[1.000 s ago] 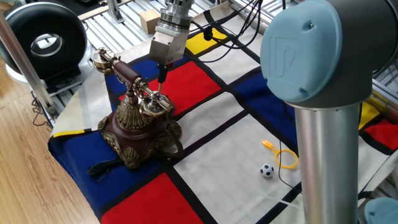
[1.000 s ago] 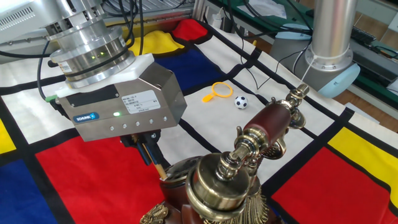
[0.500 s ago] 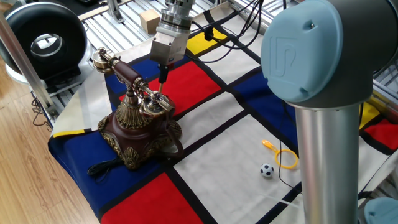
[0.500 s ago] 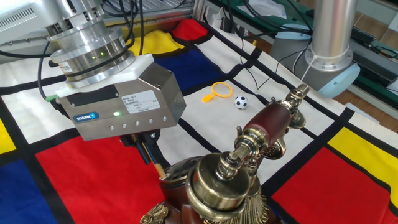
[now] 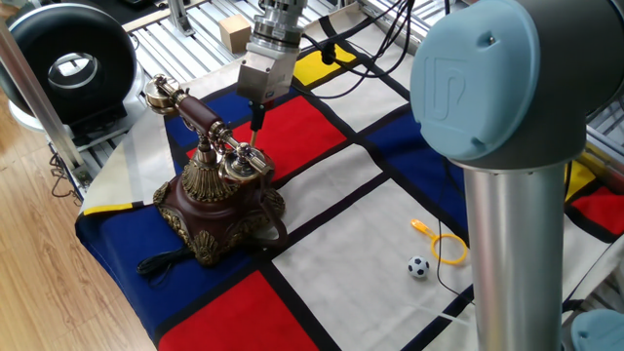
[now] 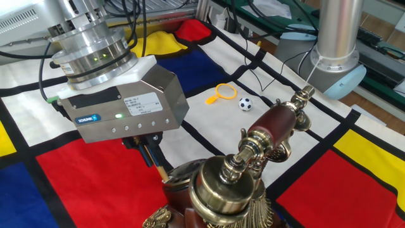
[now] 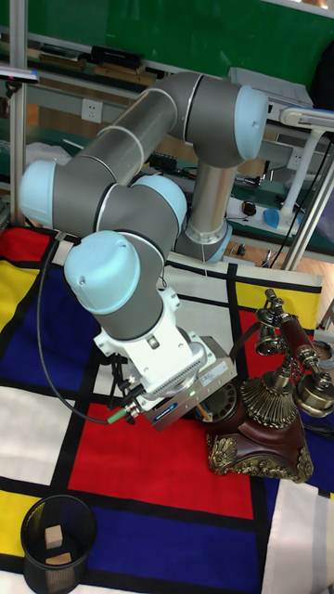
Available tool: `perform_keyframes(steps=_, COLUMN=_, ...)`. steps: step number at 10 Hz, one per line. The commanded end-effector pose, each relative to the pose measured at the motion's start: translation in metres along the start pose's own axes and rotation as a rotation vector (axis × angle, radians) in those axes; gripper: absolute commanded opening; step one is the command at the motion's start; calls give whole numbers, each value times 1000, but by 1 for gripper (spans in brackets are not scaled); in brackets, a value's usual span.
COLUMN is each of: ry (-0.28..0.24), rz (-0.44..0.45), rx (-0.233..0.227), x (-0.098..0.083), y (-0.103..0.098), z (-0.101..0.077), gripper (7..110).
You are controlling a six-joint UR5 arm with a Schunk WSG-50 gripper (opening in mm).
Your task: Dial a number on an old rotary phone
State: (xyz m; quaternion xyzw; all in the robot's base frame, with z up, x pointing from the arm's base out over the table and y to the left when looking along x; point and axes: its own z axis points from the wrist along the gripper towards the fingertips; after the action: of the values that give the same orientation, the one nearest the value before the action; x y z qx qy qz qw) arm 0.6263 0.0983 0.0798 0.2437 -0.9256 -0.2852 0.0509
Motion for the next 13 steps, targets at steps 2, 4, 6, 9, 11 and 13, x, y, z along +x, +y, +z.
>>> perform_keyframes(steps=2, ry=-10, rz=5, rx=-4, x=0, y=0, z=-1, gripper=7)
perform_keyframes(steps=4, ry=-10, rz=6, rx=2, x=1, y=-3, z=-1, gripper=7)
perform_keyframes(steps=6, ry=-10, rz=6, rx=2, x=3, y=-3, z=0, gripper=7)
perform_keyframes(steps=9, ry=-11, rz=9, rx=1, x=4, y=-2, z=1, gripper=7)
perform_keyframes(steps=11, ry=-11, rz=9, rx=1, x=5, y=-3, z=1, gripper=7)
perform_keyframes(steps=13, ry=-9, rz=9, rx=2, x=7, y=-4, z=1, gripper=7)
